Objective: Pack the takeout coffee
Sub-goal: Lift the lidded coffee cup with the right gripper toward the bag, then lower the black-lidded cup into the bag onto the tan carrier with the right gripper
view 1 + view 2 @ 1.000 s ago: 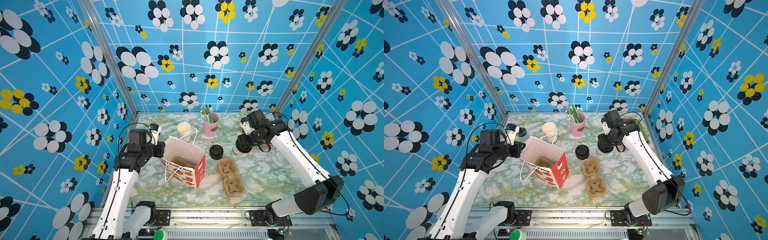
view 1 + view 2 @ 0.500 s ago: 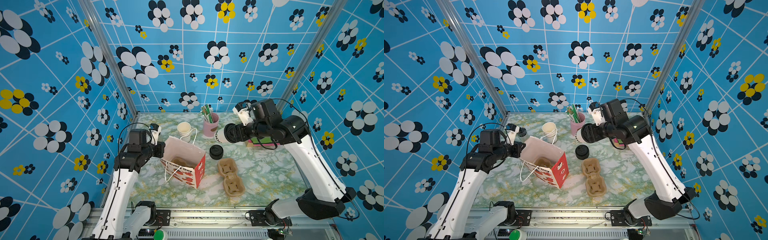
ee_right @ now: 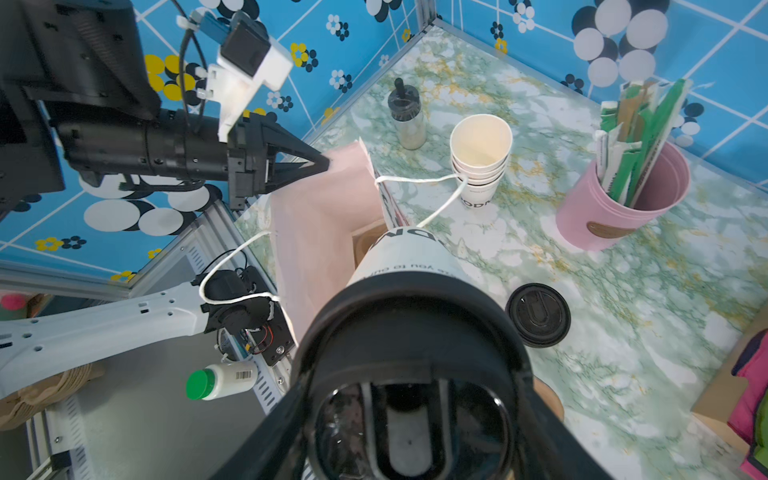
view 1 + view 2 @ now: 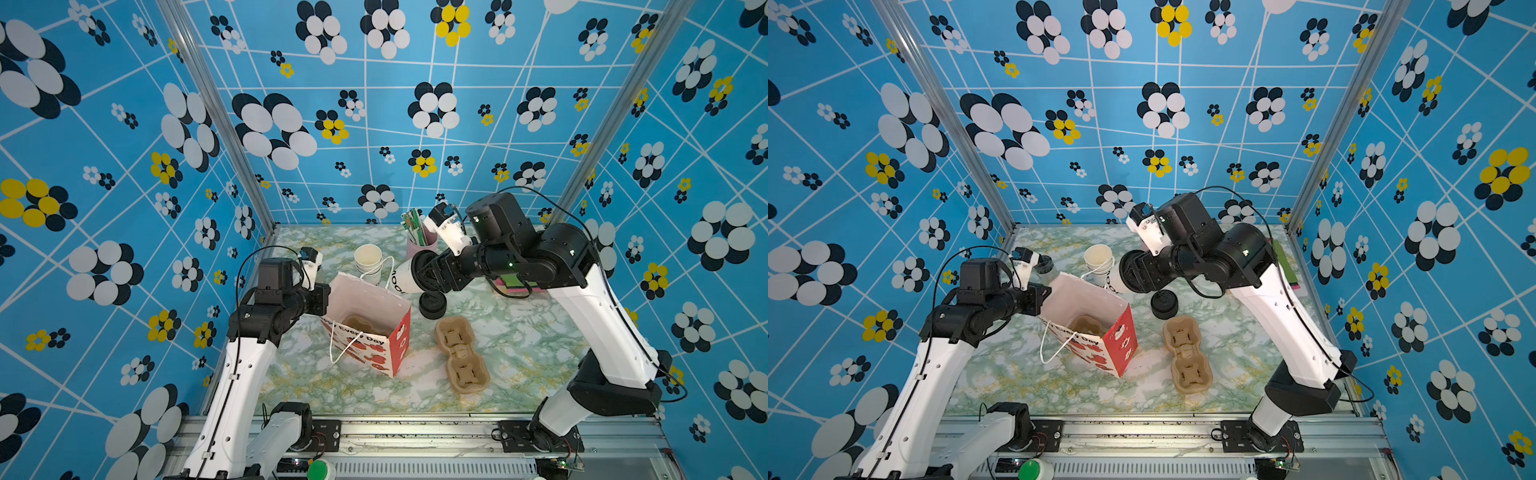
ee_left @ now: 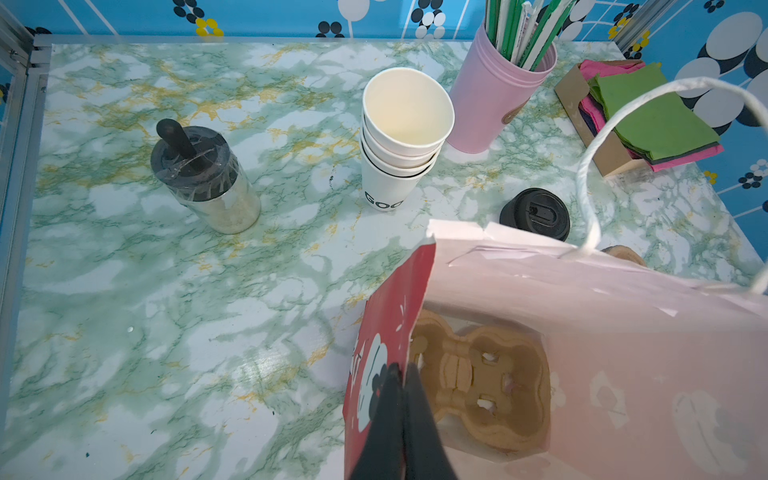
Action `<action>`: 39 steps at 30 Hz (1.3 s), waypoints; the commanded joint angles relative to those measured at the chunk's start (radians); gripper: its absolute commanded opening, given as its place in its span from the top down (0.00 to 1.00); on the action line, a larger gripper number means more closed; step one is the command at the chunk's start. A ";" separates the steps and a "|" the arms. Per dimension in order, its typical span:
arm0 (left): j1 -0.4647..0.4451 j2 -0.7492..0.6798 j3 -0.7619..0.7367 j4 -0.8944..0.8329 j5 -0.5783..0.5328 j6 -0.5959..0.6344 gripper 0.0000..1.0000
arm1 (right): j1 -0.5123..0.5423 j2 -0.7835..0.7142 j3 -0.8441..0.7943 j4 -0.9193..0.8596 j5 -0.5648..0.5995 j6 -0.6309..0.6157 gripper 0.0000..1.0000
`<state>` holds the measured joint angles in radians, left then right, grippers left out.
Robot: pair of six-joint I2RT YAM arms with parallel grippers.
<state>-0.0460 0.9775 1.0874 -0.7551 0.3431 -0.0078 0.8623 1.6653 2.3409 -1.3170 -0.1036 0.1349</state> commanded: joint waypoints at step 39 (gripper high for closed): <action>0.010 -0.010 -0.017 0.010 0.007 -0.001 1.00 | 0.205 0.489 0.273 -0.197 0.085 -0.070 0.41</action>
<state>-0.0460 0.9775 1.0855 -0.7544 0.3435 -0.0078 1.0603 2.1330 2.5927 -1.4864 -0.0349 0.0826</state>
